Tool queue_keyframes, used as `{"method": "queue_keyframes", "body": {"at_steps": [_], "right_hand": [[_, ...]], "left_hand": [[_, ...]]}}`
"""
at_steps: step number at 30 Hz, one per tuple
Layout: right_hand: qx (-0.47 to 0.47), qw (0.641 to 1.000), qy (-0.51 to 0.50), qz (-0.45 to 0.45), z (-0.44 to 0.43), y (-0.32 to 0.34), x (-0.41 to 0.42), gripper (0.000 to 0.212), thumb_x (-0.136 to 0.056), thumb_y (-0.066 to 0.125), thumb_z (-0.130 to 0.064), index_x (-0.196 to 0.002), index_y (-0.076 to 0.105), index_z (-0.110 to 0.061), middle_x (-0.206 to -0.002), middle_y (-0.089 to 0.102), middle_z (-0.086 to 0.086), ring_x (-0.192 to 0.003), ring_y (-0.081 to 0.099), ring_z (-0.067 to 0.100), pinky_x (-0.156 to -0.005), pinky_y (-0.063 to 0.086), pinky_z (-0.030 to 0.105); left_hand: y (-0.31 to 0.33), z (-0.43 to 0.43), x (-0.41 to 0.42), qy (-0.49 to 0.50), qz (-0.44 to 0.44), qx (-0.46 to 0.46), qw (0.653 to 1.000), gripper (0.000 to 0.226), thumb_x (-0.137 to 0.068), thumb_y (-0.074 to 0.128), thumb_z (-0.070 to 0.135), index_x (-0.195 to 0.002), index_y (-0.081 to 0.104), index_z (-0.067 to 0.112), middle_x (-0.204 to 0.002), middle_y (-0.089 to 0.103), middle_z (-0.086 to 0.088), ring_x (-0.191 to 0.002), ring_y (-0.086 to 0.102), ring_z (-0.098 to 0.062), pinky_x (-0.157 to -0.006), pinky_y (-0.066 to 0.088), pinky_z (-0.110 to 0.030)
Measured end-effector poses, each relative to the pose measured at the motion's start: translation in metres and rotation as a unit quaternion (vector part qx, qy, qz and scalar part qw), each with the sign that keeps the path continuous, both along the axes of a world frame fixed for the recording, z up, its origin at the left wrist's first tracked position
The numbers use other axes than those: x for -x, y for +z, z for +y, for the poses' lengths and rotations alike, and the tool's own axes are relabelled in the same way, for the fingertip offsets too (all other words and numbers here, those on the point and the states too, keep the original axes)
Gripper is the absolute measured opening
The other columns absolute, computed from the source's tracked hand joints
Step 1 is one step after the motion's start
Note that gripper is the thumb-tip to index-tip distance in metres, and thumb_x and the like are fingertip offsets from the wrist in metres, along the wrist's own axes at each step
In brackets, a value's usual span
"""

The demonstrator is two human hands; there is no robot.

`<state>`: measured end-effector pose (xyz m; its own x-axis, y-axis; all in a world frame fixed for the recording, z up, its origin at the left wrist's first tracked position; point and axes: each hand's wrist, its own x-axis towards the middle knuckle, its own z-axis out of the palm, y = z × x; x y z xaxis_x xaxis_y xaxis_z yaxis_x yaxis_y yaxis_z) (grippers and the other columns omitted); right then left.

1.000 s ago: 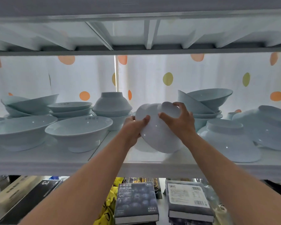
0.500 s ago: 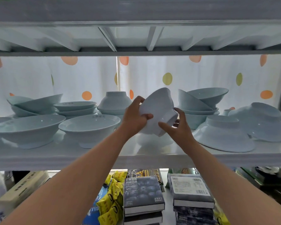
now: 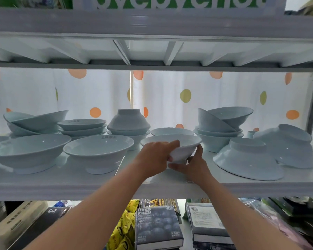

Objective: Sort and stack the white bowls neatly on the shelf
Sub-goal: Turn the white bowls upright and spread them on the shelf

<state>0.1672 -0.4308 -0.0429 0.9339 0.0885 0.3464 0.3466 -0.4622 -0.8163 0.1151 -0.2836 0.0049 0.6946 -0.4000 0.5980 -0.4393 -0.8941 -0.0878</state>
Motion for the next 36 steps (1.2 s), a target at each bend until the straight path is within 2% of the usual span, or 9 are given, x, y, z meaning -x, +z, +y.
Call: {"method": "queue_keyframes", "body": {"at_steps": [5, 9, 15, 20, 24, 30, 34, 36], "right_hand": [[0.019, 1.0, -0.01, 0.019, 0.002, 0.002, 0.003, 0.109, -0.062, 0.085, -0.039, -0.137, 0.01, -0.011, -0.124, 0.059, 0.011, -0.096, 0.056, 0.023, -0.073, 0.042, 0.026], [0.043, 0.998, -0.029, 0.032, 0.004, 0.002, 0.004, 0.1, -0.062, 0.084, -0.039, -0.13, 0.018, -0.008, -0.124, 0.058, 0.012, -0.108, 0.057, 0.029, -0.075, 0.041, 0.026], [0.059, 0.997, -0.028, 0.04, 0.001, 0.002, 0.007, 0.1, -0.061, 0.085, -0.038, -0.135, 0.024, -0.01, -0.127, 0.056, 0.011, -0.113, 0.054, 0.028, -0.078, 0.039, 0.025], [0.075, 0.996, -0.033, 0.042, 0.001, 0.004, 0.011, 0.092, -0.061, 0.085, -0.038, -0.133, 0.034, -0.01, -0.125, 0.056, 0.01, -0.111, 0.053, 0.025, -0.076, 0.038, 0.025], [0.08, 0.995, -0.036, 0.041, 0.002, 0.005, 0.013, 0.092, -0.061, 0.085, -0.038, -0.134, 0.034, -0.011, -0.124, 0.057, 0.01, -0.108, 0.054, 0.024, -0.075, 0.037, 0.024], [0.086, 0.995, -0.032, 0.038, 0.001, 0.003, 0.014, 0.091, -0.062, 0.084, -0.04, -0.134, 0.035, -0.013, -0.121, 0.058, 0.009, -0.093, 0.05, 0.017, -0.072, 0.039, 0.025], [0.104, 0.993, -0.031, 0.039, -0.005, 0.002, 0.015, 0.085, -0.067, 0.08, -0.041, -0.136, 0.036, -0.017, -0.12, 0.059, 0.008, -0.092, 0.052, 0.018, -0.072, 0.043, 0.028], [0.135, 0.99, -0.035, 0.032, -0.009, 0.002, 0.017, 0.075, -0.074, 0.076, -0.037, -0.136, 0.039, -0.018, -0.12, 0.06, 0.009, -0.095, 0.055, 0.019, -0.074, 0.042, 0.026]], "left_hand": [[-0.002, 0.003, 0.001, 0.006, -0.023, -0.052, 0.998, 0.032, -0.085, 0.053, 0.011, -0.116, 0.048, 0.016, -0.107, 0.066, -0.005, -0.092, 0.061, -0.028, -0.073, 0.046, -0.033], [-0.005, 0.006, 0.002, 0.003, -0.027, -0.089, 0.996, 0.035, -0.082, 0.049, 0.009, -0.116, 0.046, 0.016, -0.105, 0.065, -0.002, -0.094, 0.06, -0.028, -0.069, 0.039, -0.032], [-0.013, 0.011, 0.002, 0.007, -0.051, -0.122, 0.991, 0.033, -0.086, 0.047, 0.012, -0.118, 0.044, 0.02, -0.104, 0.064, -0.001, -0.094, 0.061, -0.026, -0.065, 0.035, -0.029], [-0.022, 0.016, -0.001, 0.002, -0.059, -0.112, 0.992, 0.03, -0.085, 0.05, 0.013, -0.112, 0.043, 0.021, -0.099, 0.064, 0.001, -0.089, 0.063, -0.025, -0.063, 0.038, -0.029], [-0.022, 0.017, -0.002, 0.009, -0.059, -0.115, 0.992, 0.032, -0.084, 0.051, 0.011, -0.113, 0.042, 0.022, -0.098, 0.064, 0.001, -0.089, 0.063, -0.025, -0.063, 0.039, -0.03], [-0.024, 0.018, -0.002, -0.002, -0.068, -0.106, 0.992, 0.032, -0.084, 0.051, 0.012, -0.114, 0.044, 0.02, -0.097, 0.064, 0.0, -0.089, 0.063, -0.026, -0.062, 0.037, -0.029], [-0.025, 0.016, -0.001, -0.015, -0.078, -0.096, 0.992, 0.027, -0.086, 0.05, 0.022, -0.113, 0.044, 0.021, -0.096, 0.066, -0.001, -0.086, 0.064, -0.027, -0.061, 0.036, -0.029], [-0.026, 0.015, -0.002, -0.023, -0.116, -0.084, 0.989, 0.026, -0.085, 0.048, 0.031, -0.108, 0.048, 0.02, -0.084, 0.068, -0.003, -0.074, 0.066, -0.029, -0.057, 0.036, -0.028]]}}
